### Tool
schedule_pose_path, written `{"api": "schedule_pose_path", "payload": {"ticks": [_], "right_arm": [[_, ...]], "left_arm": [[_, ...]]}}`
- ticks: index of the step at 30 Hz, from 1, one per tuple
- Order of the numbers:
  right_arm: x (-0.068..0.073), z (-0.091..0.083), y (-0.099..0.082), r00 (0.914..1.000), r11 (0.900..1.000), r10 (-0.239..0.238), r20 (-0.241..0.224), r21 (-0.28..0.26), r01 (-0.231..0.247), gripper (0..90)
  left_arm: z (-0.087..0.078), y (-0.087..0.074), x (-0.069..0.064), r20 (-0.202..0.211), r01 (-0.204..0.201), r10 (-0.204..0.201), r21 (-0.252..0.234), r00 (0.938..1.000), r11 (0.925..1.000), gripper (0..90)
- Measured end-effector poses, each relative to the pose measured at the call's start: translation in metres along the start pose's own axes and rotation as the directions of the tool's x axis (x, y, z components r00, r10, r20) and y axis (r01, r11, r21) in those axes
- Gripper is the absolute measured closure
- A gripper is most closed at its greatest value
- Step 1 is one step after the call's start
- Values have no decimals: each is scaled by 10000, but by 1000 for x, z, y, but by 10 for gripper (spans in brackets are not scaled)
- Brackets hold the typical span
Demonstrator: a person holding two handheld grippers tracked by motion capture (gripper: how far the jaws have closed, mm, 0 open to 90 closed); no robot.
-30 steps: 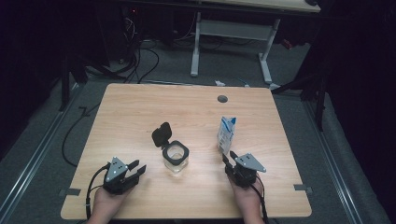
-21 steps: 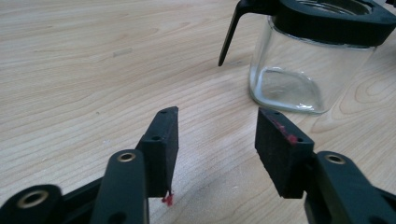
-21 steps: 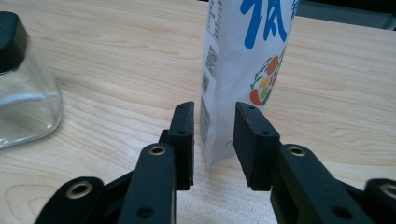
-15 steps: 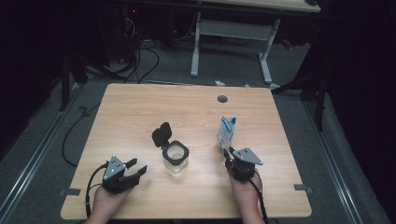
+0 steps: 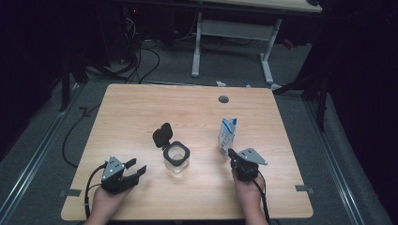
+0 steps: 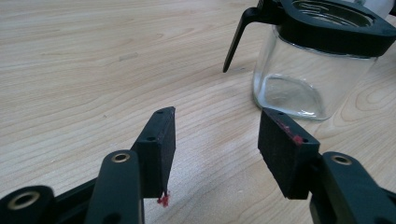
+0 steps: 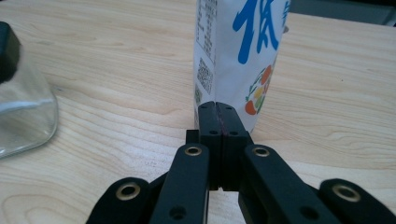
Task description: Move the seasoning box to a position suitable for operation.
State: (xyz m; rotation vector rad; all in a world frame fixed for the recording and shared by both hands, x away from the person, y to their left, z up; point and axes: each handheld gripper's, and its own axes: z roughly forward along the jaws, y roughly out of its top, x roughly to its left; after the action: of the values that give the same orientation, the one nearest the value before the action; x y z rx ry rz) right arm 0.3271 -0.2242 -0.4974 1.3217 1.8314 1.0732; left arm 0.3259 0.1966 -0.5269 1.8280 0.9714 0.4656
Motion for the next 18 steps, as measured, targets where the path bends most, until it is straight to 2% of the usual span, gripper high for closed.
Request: {"api": "schedule_pose_path", "payload": {"ticks": [5, 8, 9, 10, 11, 12, 16, 17, 18], "right_arm": [[-3, -13, -2, 10000, 10000, -43, -40, -63, 43, 900], [-4, -14, -3, 10000, 10000, 21, -83, -50, -22, 900], [-5, -13, -4, 9999, 10000, 67, -91, -44, -68, 882], [-5, -11, -3, 9998, 9998, 164, -118, -54, -165, 804], [-5, -9, -3, 9995, 9996, 276, -130, -24, -276, 765], [-5, -6, -2, 9994, 9995, 301, -165, -9, -301, 754], [0, 8, 2, 9999, 9998, 155, -5, 111, -155, 757], [3, 13, 3, 9995, 9995, 167, 250, 256, -173, 838], [3, 13, 3, 9995, 9995, 167, 250, 256, -173, 838]], "left_arm": [[1, 0, 0, 26, 6, -6, 46, 10000, 10000, 472], [1, 0, -1, 39, 15, -15, 60, 10000, 10000, 473], [1, 0, -1, 39, 17, -17, 53, 10000, 10000, 473], [1, 0, -2, 42, 18, -18, 54, 10000, 10000, 473], [1, 0, -2, 49, 20, -20, 64, 10000, 10000, 473], [1, 0, -1, 45, 12, -13, 75, 10000, 10000, 473], [1, -1, -1, 33, 12, -12, 90, 10000, 10000, 473], [1, -1, 0, 27, 6, -6, 84, 10000, 10000, 472], [1, -1, 0, 14, 26, -26, 65, 10000, 10000, 472]]}}
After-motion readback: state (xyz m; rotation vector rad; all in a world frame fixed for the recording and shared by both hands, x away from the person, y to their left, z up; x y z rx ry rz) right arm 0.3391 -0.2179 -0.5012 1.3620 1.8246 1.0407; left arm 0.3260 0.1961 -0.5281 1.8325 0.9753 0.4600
